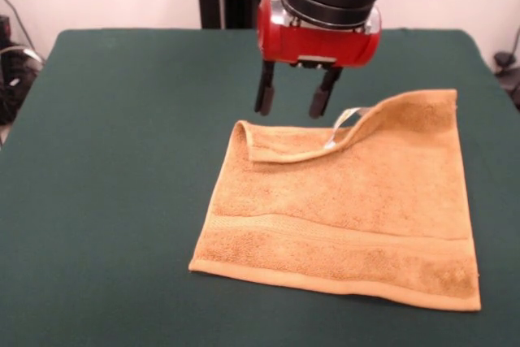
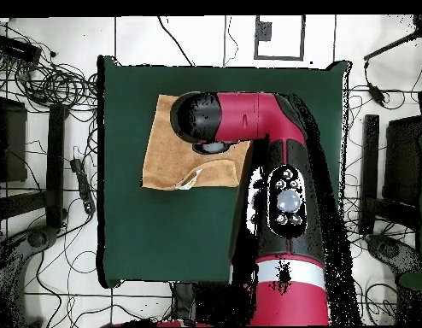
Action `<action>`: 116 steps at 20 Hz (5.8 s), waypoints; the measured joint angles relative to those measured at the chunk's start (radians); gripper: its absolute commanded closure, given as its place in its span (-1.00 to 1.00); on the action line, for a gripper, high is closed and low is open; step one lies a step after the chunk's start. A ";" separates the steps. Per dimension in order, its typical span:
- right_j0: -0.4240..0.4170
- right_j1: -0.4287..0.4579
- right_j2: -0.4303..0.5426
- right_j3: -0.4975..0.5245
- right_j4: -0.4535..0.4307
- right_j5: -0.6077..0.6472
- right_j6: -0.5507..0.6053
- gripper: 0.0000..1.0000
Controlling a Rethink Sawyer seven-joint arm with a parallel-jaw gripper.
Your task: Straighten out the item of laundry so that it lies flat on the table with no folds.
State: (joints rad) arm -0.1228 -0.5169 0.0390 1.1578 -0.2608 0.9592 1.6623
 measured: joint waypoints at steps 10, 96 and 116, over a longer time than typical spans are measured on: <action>-0.042 0.000 0.065 0.000 0.007 -0.110 0.000 -1.00; 0.014 0.091 0.085 0.000 -0.016 -0.185 0.000 -1.00; 0.015 0.036 0.083 0.046 -0.026 -0.206 0.000 -1.00</action>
State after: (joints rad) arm -0.1074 -0.4808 0.1225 1.2034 -0.2867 0.7532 1.6623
